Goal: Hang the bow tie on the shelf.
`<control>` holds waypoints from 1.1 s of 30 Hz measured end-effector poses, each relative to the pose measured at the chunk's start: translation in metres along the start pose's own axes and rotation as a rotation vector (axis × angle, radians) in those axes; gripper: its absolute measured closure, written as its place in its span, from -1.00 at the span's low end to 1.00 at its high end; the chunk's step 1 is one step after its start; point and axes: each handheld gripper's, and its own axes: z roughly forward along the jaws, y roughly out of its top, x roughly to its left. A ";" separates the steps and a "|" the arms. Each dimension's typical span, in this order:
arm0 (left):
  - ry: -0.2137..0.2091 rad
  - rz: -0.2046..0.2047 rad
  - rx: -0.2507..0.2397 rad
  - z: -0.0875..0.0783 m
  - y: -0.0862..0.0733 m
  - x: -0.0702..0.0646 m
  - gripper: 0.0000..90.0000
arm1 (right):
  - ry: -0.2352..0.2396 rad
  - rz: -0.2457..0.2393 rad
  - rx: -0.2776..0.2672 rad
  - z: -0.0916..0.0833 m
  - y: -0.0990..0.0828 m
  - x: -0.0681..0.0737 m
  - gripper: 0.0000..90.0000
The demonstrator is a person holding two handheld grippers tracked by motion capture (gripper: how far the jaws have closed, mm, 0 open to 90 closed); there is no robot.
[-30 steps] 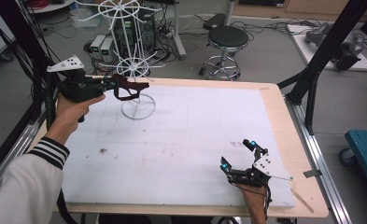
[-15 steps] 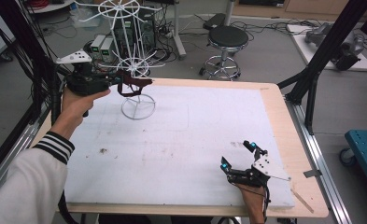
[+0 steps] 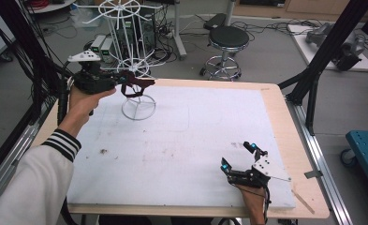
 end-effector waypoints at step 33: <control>0.072 -0.006 -0.024 0.001 0.001 -0.006 -0.18 | 0.004 0.005 0.008 0.001 -0.001 0.000 -0.98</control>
